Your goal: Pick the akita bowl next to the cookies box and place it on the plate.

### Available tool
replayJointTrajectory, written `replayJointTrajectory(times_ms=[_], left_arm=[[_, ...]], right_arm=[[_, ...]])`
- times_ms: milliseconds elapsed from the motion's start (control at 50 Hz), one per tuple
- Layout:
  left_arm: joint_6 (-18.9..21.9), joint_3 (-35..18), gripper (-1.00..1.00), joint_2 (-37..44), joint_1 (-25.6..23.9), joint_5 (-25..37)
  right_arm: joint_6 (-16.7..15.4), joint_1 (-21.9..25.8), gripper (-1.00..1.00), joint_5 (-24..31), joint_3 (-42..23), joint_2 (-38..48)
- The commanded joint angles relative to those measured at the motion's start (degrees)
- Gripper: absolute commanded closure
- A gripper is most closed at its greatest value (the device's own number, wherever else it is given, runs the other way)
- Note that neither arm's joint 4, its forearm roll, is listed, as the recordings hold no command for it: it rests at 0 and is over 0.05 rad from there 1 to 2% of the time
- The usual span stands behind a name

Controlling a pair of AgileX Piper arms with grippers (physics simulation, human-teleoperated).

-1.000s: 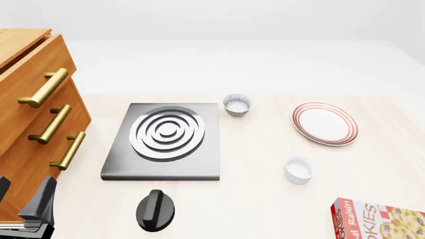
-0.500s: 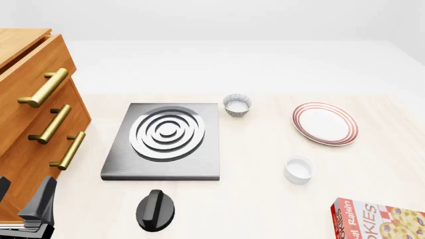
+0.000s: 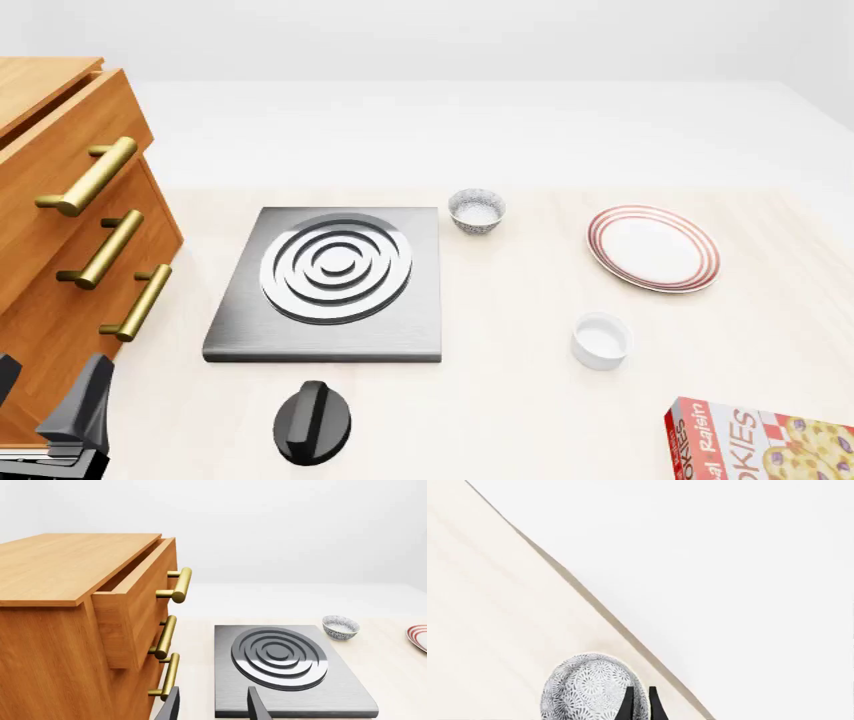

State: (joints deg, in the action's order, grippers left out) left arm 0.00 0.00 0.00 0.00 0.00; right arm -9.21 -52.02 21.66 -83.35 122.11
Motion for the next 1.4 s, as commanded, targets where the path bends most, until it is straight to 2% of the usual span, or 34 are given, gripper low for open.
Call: replayJointTrajectory(times_ms=[20, 380, 560, 620, 660, 720, 760, 800, 820, 940, 1060, 1400], left_arm=[[0.0, 0.0, -1.0, 0.0, 0.0, 0.0], [0.0, 0.0, -1.0, 0.0, 0.0, 0.0], [0.0, 0.0, -1.0, 0.0, 0.0, 0.0], [0.0, 0.0, -1.0, 0.0, 0.0, 0.0], [0.0, 0.0, -1.0, 0.0, 0.0, 0.0], [0.0, 0.0, -1.0, 0.0, 0.0, 0.0], [0.0, 0.0, -1.0, 0.0, 0.0, 0.0], [0.0, 0.0, -1.0, 0.0, 0.0, 0.0], [0.0, 0.0, -1.0, 0.0, 0.0, 0.0], [0.0, 0.0, -1.0, 0.0, 0.0, 0.0], [0.0, 0.0, -1.0, 0.0, 0.0, 0.0], [0.0, 0.0, -1.0, 0.0, 0.0, 0.0]], right_arm=[[1.08, 0.85, 1.0, 0.79, 2.9, -0.82], [4.83, 1.66, 1.0, 10.13, 4.04, -16.99], [5.22, 0.23, 1.0, 17.41, -0.38, -21.45], [8.8, 1.63, 1.0, 20.15, -2.28, -23.39], [8.58, 1.23, 1.0, 23.55, -5.25, -24.18], [8.98, 1.37, 1.0, 24.9, -6.43, -24.55], [7.59, 0.07, 1.0, 27.25, -8.86, -24.11], [7.79, 0.44, 1.0, 28.15, -9.85, -24.32], [9.42, 1.57, 1.0, 29.5, -10.98, -24.74], [8.78, 0.89, 1.0, 33.11, -15.51, -23.73], [9.08, 2.24, 1.0, 33.8, -16.53, -23.3], [9.74, 5.04, 1.0, 40.36, -26.78, -19.28]])
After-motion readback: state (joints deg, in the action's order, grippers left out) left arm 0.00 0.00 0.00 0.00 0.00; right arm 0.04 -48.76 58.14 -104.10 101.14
